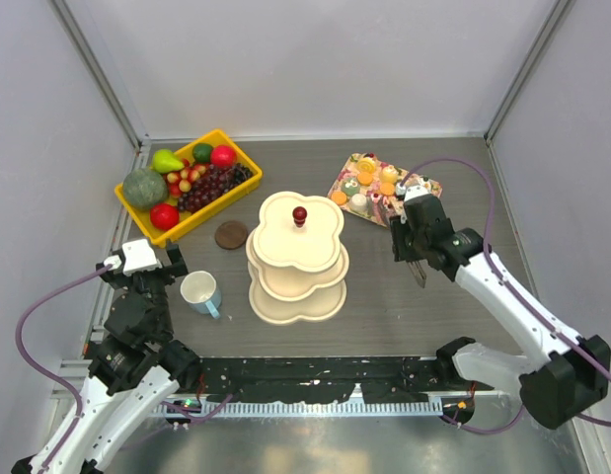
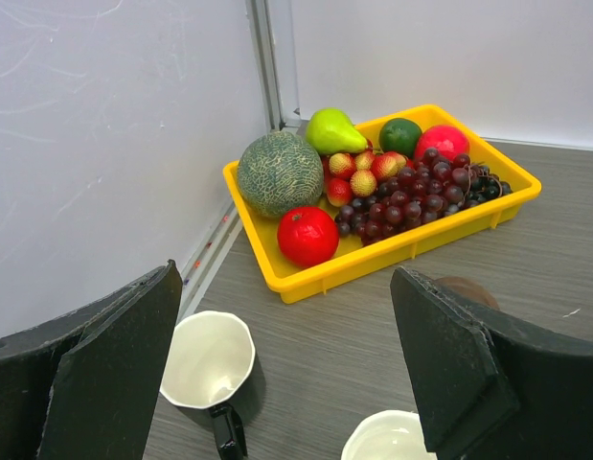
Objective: Serve the afternoon tea
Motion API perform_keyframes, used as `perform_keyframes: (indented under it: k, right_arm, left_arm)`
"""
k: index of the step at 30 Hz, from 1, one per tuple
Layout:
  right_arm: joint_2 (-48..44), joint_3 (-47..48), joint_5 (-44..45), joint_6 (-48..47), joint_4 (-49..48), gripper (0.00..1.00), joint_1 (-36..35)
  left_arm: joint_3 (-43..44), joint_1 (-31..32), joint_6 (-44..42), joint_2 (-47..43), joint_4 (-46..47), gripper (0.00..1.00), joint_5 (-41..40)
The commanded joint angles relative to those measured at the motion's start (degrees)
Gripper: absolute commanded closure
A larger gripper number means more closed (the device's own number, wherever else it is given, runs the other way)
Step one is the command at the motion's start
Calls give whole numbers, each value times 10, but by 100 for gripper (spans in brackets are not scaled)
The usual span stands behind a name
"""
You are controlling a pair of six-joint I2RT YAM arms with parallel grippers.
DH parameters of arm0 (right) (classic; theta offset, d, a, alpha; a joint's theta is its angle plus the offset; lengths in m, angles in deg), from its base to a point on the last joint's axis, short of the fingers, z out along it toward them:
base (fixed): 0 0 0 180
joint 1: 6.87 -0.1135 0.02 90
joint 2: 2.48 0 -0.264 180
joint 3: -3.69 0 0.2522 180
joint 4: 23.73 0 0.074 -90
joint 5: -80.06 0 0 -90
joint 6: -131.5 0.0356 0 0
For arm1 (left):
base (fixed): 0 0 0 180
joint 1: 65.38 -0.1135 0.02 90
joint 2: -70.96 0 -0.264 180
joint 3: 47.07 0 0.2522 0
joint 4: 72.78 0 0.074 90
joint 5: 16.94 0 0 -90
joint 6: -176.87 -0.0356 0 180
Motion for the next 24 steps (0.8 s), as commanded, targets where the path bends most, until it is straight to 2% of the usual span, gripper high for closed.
perform_keyframes:
  k: [1, 13, 24]
  right_arm:
    - [-76, -31, -7, 58, 23, 71, -63]
    - [-234, -162, -38, 153, 4, 72, -208]
    - [-240, -222, -53, 189, -70, 72, -303]
  left_arm:
    - [0, -3, 7, 3, 31, 2, -3]
    - [0, -11, 8, 9, 31, 1, -1]
    - [-2, -13, 10, 13, 32, 2, 4]
